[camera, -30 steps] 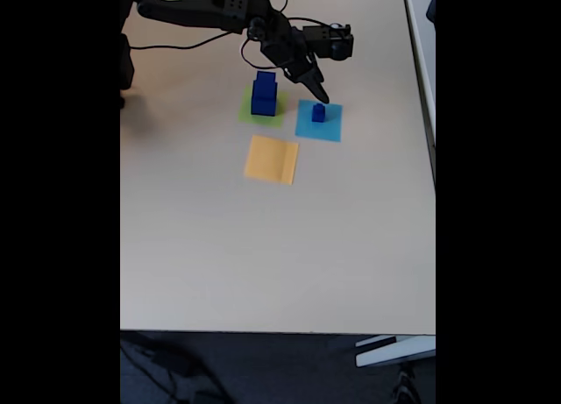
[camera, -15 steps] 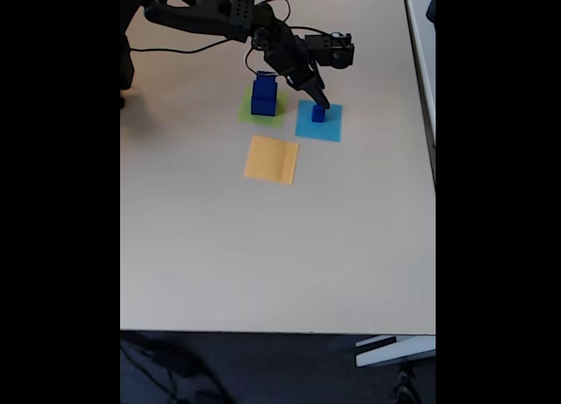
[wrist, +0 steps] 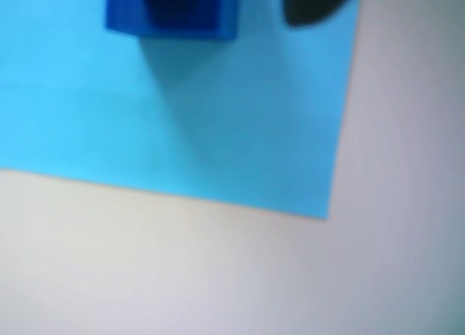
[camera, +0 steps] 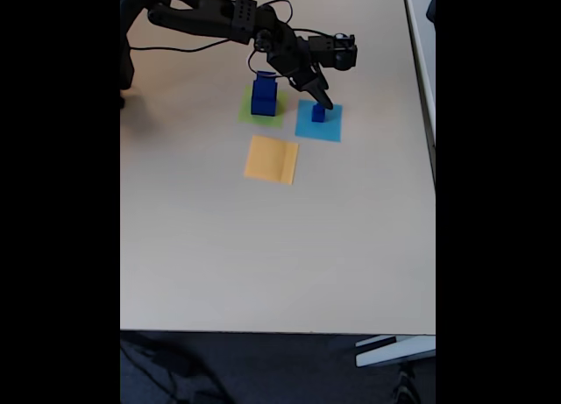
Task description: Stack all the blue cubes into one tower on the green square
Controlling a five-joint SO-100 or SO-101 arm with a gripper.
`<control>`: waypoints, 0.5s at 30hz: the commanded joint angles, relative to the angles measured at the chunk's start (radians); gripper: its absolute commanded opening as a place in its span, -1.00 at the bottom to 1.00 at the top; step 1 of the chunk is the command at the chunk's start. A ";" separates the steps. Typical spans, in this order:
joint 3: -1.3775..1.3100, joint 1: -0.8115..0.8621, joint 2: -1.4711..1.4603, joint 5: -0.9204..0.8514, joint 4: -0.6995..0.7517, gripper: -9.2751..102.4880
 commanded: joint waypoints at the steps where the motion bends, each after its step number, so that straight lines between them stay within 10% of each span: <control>1: -0.025 -0.006 0.014 0.017 -0.049 -0.42; 15: 0.029 -0.021 0.011 0.021 -0.051 -0.46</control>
